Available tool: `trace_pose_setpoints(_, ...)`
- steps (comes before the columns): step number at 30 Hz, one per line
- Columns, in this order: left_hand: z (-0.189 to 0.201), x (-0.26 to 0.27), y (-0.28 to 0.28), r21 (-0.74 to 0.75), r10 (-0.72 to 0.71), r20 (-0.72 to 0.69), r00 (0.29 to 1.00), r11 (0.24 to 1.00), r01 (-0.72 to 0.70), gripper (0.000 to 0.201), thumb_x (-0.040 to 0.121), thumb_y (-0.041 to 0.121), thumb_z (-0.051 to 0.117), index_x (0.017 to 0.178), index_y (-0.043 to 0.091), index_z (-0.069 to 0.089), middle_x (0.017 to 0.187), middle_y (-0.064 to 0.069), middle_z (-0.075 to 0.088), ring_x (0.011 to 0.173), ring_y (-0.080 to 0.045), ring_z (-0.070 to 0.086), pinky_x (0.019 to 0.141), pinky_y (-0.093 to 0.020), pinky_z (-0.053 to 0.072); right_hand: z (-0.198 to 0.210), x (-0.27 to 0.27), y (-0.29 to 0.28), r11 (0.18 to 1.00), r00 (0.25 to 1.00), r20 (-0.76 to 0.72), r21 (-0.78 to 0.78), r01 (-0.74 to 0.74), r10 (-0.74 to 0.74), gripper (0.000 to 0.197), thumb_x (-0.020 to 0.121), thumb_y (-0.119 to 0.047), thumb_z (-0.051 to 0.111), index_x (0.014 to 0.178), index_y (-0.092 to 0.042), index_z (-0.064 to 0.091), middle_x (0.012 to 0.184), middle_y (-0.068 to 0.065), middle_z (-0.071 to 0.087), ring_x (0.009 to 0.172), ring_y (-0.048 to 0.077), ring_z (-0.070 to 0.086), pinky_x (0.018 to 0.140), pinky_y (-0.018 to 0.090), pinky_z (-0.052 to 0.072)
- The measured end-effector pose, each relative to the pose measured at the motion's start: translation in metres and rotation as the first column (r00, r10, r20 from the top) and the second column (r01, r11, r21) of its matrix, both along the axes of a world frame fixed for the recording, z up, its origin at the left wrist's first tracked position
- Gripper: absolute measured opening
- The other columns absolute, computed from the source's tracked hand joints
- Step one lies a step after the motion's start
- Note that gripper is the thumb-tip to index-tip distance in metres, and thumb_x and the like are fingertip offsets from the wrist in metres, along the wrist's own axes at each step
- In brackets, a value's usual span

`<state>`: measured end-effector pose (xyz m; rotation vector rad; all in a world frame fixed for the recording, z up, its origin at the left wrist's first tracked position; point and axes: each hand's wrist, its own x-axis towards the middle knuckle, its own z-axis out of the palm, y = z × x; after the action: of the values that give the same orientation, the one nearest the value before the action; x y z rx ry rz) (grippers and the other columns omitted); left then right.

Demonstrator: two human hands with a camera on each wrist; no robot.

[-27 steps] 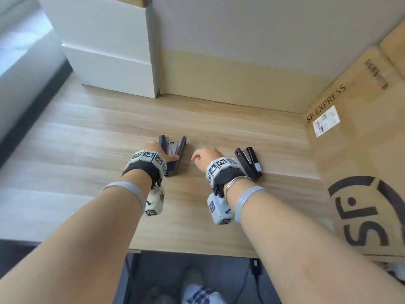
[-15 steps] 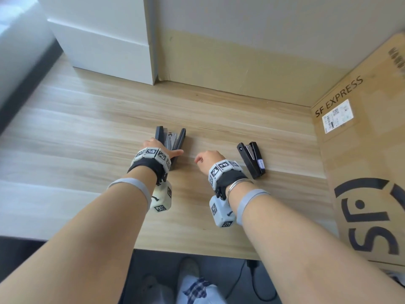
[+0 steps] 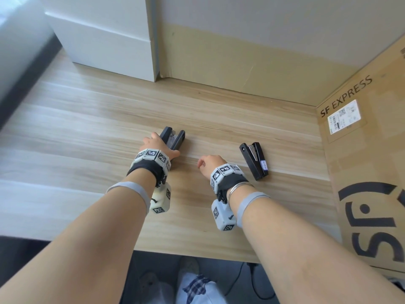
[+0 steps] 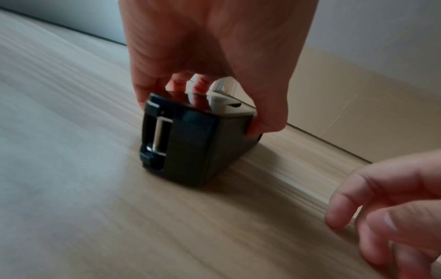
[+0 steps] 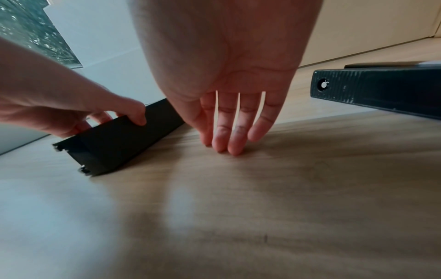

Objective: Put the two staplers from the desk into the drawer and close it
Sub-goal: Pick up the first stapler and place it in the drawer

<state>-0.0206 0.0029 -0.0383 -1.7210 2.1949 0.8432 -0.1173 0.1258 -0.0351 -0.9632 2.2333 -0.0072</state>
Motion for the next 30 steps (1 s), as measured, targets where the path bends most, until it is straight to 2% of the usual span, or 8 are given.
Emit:
trace_pose_setpoints(5,0.001,0.012,-0.003,0.007,0.020,-0.031,0.999,1.000,-0.019,0.061,0.063,0.040,0.071,0.103,0.009,0.035,0.110,-0.018,0.060,0.094,-0.035,0.061,0.084,-0.044,0.053,-0.002,0.000,-0.002,1.000,1.000,0.005,-0.001,-0.006,0.006,0.032,0.091,-0.010,0.041,0.105,-0.024,0.067,0.113,0.007,0.068,0.096,0.029,0.065,0.081,0.031,0.053)
trace_pose_setpoints(9,0.003,0.023,-0.004,0.049,0.056,-0.124,0.991,0.998,-0.050,0.076,0.066,0.027,0.077,0.126,0.013,0.033,0.123,-0.020,0.045,0.083,-0.034,0.053,0.074,-0.041,0.047,-0.001,0.004,-0.006,1.000,1.000,0.015,0.000,-0.025,0.025,0.032,0.092,-0.010,0.041,0.107,-0.022,0.066,0.113,0.007,0.068,0.088,0.028,0.062,0.081,0.031,0.052)
trace_pose_setpoints(10,0.002,0.027,-0.006,0.073,0.044,-0.141,0.989,0.997,-0.034,0.083,0.065,0.026,0.079,0.132,0.017,0.031,0.126,-0.020,0.043,0.087,-0.036,0.055,0.078,-0.042,0.048,0.000,0.006,-0.007,1.000,0.999,0.014,0.000,-0.031,0.031,0.032,0.092,-0.009,0.041,0.108,-0.022,0.066,0.114,0.008,0.067,0.092,0.029,0.064,0.082,0.031,0.052)
trace_pose_setpoints(12,0.002,0.033,-0.011,0.121,0.000,-0.153,0.988,0.992,0.019,0.102,0.061,0.027,0.083,0.143,0.027,0.022,0.135,-0.018,0.043,0.108,-0.039,0.057,0.094,-0.045,0.048,0.001,0.011,-0.011,0.999,0.999,0.006,0.007,-0.054,0.054,0.031,0.092,-0.010,0.042,0.110,-0.021,0.065,0.115,0.008,0.067,0.100,0.030,0.065,0.083,0.032,0.051)
trace_pose_setpoints(15,0.004,0.039,-0.014,0.114,-0.068,-0.193,0.979,0.989,0.092,0.115,0.058,0.028,0.087,0.148,0.026,0.014,0.145,-0.012,0.045,0.125,-0.035,0.051,0.103,-0.044,0.044,0.003,0.020,-0.015,0.994,0.994,-0.009,0.028,-0.106,0.106,0.031,0.094,-0.011,0.042,0.114,-0.020,0.063,0.118,0.009,0.066,0.104,0.031,0.064,0.085,0.032,0.051)
trace_pose_setpoints(19,0.009,0.047,-0.012,0.123,-0.068,-0.211,0.975,0.988,0.095,0.111,0.059,0.023,0.087,0.147,0.024,0.020,0.140,-0.012,0.052,0.123,-0.034,0.053,0.100,-0.042,0.046,0.003,0.029,-0.017,0.992,0.992,-0.018,0.033,-0.125,0.126,0.030,0.094,-0.011,0.042,0.113,-0.022,0.063,0.117,0.009,0.065,0.102,0.032,0.064,0.086,0.034,0.052)
trace_pose_setpoints(24,0.014,0.071,-0.011,0.100,-0.061,-0.172,0.983,0.992,0.079,0.079,0.062,0.020,0.084,0.125,0.010,0.038,0.118,-0.018,0.062,0.105,-0.035,0.061,0.080,-0.039,0.047,0.006,0.038,-0.018,0.989,0.989,-0.025,0.030,-0.144,0.144,0.032,0.093,-0.009,0.041,0.115,-0.020,0.063,0.120,0.010,0.064,0.103,0.032,0.064,0.081,0.031,0.050)
trace_pose_setpoints(30,0.027,0.124,-0.014,0.007,-0.030,-0.214,0.976,0.999,0.032,0.074,0.063,0.017,0.083,0.122,0.009,0.039,0.116,-0.018,0.063,0.103,-0.036,0.062,0.081,-0.041,0.050,0.006,0.062,-0.027,0.986,0.984,-0.072,-0.014,-0.166,0.165,0.031,0.094,-0.012,0.041,0.115,-0.019,0.062,0.119,0.010,0.065,0.106,0.031,0.062,0.086,0.033,0.049)
